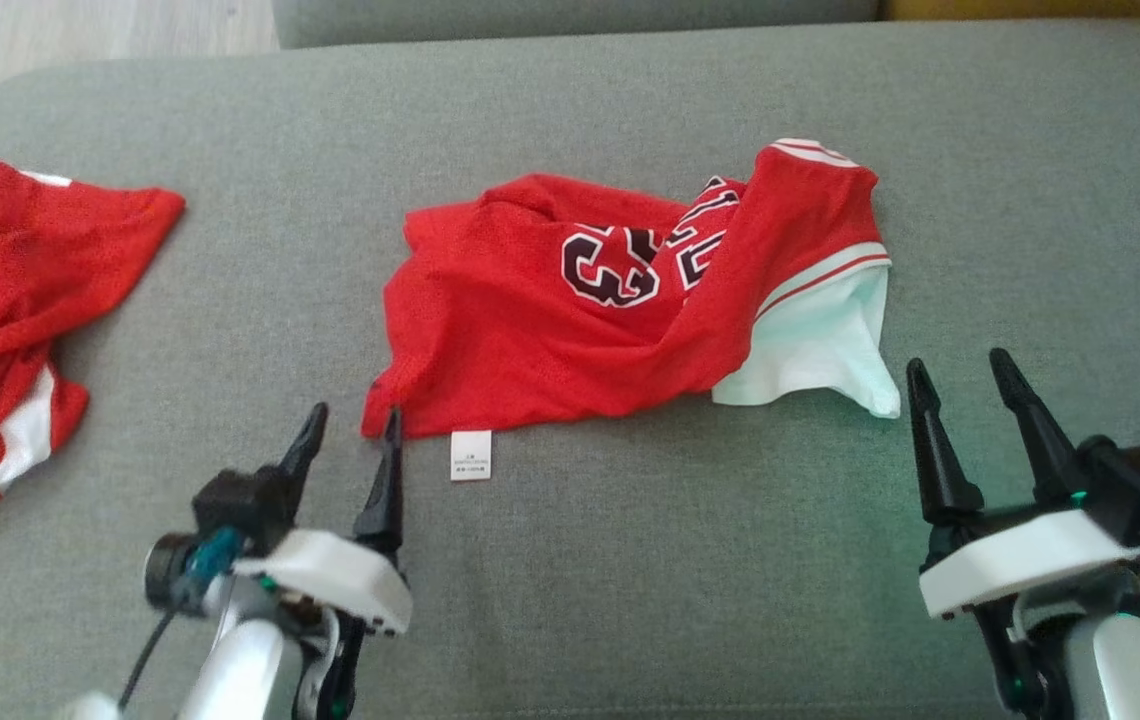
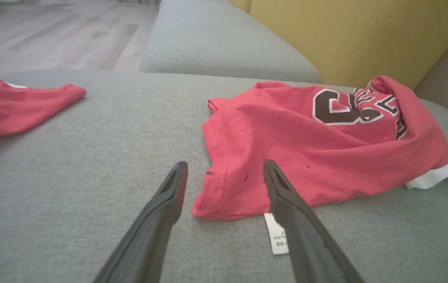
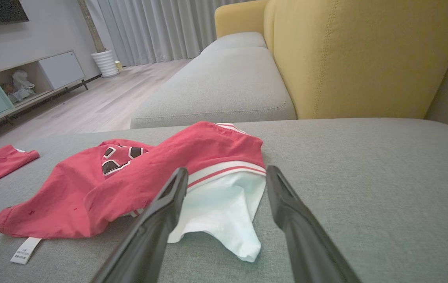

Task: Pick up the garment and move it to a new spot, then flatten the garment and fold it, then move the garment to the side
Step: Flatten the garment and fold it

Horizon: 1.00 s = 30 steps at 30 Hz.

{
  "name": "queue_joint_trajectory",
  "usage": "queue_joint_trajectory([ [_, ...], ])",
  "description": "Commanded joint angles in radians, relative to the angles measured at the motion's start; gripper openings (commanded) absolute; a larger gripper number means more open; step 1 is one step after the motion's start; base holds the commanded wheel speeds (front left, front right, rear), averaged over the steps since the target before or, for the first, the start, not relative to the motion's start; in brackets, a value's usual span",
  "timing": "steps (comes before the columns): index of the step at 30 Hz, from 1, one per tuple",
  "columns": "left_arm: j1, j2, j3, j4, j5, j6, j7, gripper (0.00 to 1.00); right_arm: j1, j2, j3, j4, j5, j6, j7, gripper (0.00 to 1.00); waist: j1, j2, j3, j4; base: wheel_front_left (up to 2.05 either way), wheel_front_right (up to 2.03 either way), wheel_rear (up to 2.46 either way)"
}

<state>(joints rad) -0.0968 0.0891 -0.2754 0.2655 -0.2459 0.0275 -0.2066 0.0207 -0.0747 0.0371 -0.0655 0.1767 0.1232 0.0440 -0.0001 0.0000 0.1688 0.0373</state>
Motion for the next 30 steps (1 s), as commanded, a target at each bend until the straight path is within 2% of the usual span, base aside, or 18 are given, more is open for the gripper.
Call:
queue_joint_trajectory([
  [1,-0.075,0.002,0.025,0.008,-0.014,-0.011,0.01,1.0,-0.046,0.003,0.031,-0.028,0.008,0.008,-0.009,1.0,0.0001,0.0,0.018,-0.001,0.0,0.0,0.0],
  [7,-0.14,-0.004,0.021,0.167,-0.047,-0.048,0.016,1.0,-0.066,0.009,0.044,0.009,0.017,0.008,-0.017,1.0,0.0001,0.0,0.044,-0.018,0.0,0.0,0.0],
  [13,-0.189,-0.014,0.032,0.302,-0.088,-0.064,-0.007,1.0,-0.074,0.014,0.034,0.072,0.033,0.008,-0.022,1.0,0.0001,0.0,0.055,-0.032,0.0,0.0,0.0],
  [14,-0.195,-0.015,0.032,0.317,-0.09,-0.066,-0.011,0.95,-0.077,0.015,0.031,0.085,0.037,0.008,-0.022,1.0,0.0001,0.0,0.057,-0.033,0.0,0.0,0.0],
  [15,-0.201,-0.016,0.031,0.331,-0.091,-0.068,-0.015,0.53,-0.079,0.016,0.029,0.102,0.038,0.008,-0.019,1.0,0.0001,0.0,0.057,-0.034,0.0,0.0,0.0],
  [17,-0.211,-0.017,0.03,0.354,-0.093,-0.073,-0.023,0.0,-0.09,0.017,0.029,0.136,0.039,0.008,-0.02,1.0,0.0001,0.0,0.059,-0.034,0.0,0.0,0.0],
  [30,-0.27,-0.024,0.016,0.366,-0.092,-0.094,-0.052,0.0,-0.27,0.021,0.012,0.473,-0.021,0.008,0.038,1.0,0.0001,0.0,0.109,0.014,0.0,0.0,0.0],
])
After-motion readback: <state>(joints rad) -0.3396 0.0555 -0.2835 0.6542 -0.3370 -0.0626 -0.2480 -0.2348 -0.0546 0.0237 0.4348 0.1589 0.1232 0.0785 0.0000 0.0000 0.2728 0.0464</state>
